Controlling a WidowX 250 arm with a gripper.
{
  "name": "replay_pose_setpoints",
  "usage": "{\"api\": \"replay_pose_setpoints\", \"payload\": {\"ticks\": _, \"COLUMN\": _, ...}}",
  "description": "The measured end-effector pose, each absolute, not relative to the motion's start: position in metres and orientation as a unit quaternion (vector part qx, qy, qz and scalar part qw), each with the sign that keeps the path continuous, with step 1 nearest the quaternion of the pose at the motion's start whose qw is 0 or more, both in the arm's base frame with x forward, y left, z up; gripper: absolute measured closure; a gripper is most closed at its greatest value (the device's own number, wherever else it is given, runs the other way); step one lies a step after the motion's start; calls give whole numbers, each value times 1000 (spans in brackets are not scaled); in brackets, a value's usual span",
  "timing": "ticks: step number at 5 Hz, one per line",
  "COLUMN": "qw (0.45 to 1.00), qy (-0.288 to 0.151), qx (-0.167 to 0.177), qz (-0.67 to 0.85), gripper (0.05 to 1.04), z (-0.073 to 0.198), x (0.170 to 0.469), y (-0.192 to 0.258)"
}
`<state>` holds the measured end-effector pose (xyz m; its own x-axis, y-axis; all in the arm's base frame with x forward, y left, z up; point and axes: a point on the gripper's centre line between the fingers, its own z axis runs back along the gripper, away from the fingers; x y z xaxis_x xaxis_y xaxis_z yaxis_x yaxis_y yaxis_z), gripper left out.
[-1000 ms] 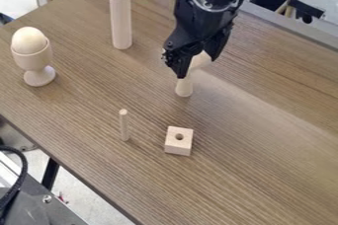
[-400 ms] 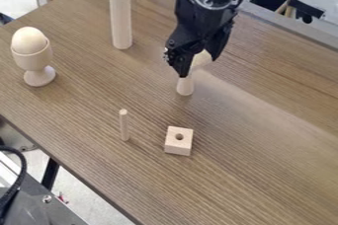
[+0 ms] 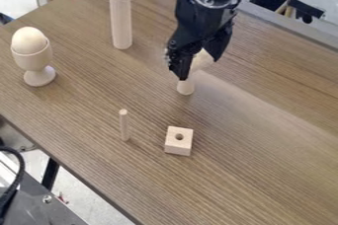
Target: Put the block with whole on the pole
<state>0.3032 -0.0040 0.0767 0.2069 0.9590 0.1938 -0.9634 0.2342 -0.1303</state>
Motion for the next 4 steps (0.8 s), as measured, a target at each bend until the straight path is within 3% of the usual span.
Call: {"api": "replay_pose_setpoints", "payload": {"ticks": 4, "qw": 780, "qy": -125, "qx": 14, "qz": 613, "gripper": 84, "z": 86, "x": 304, "y": -5}}
